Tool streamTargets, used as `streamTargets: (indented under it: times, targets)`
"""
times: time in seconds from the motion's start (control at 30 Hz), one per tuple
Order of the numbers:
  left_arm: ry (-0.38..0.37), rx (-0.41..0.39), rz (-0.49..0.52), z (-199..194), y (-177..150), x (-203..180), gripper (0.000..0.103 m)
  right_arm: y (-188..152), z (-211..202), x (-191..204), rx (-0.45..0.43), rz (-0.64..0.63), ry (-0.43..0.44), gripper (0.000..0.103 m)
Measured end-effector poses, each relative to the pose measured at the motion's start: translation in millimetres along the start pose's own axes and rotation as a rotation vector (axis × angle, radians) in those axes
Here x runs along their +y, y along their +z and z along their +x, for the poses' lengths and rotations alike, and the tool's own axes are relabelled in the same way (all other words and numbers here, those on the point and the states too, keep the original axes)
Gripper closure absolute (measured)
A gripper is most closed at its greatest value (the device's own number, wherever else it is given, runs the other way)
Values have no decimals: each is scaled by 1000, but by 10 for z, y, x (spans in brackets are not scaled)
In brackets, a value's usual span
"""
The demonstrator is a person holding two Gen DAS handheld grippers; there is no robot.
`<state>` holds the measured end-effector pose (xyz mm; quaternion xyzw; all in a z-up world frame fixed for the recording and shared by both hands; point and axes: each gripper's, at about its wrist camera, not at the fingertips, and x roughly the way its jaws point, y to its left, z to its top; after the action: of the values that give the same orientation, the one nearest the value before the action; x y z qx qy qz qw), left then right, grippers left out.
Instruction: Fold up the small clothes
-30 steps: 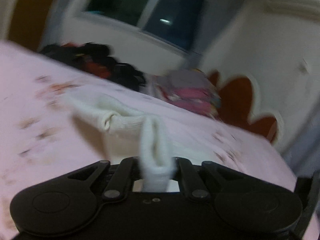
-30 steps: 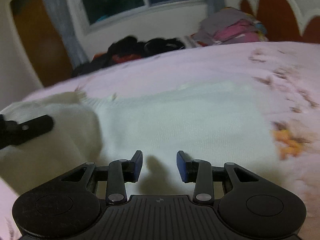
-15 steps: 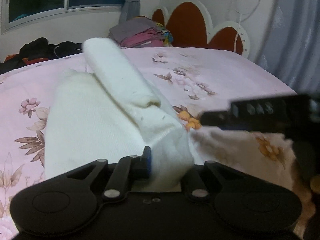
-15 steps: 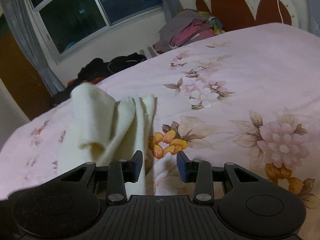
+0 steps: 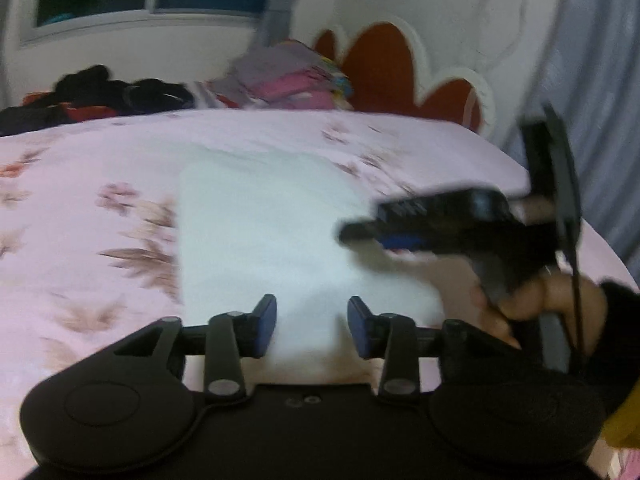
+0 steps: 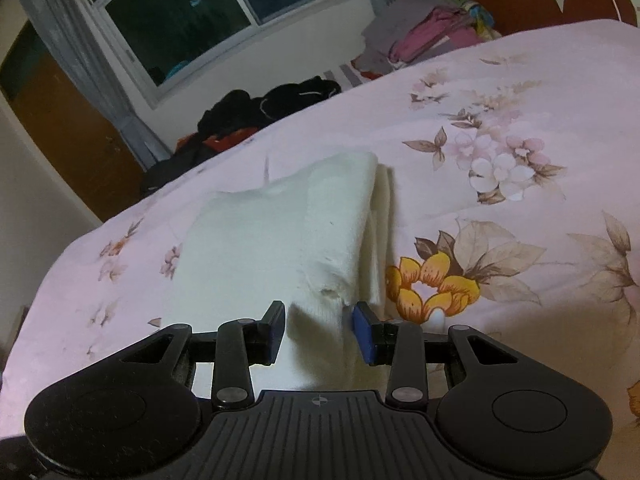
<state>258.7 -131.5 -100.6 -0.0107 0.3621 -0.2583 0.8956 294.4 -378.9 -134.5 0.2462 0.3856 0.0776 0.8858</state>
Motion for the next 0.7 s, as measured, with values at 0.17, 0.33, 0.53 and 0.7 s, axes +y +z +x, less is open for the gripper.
streamTargets:
  times: [0.17,0.33,0.53,0.7]
  targets:
    - [60,-22,-94,-7,134,286,62,17,34,-58,6,19,-5,65]
    - [107,-15,-155,81,164,502,62,68,212,-58,28,32,22,66]
    - [132,-10,-206,268,268,609,62,123,263,-3,29,11,27,88]
    - [123,-15,-202,389,351,570,62,145,64,-37,4,-35,-1,90]
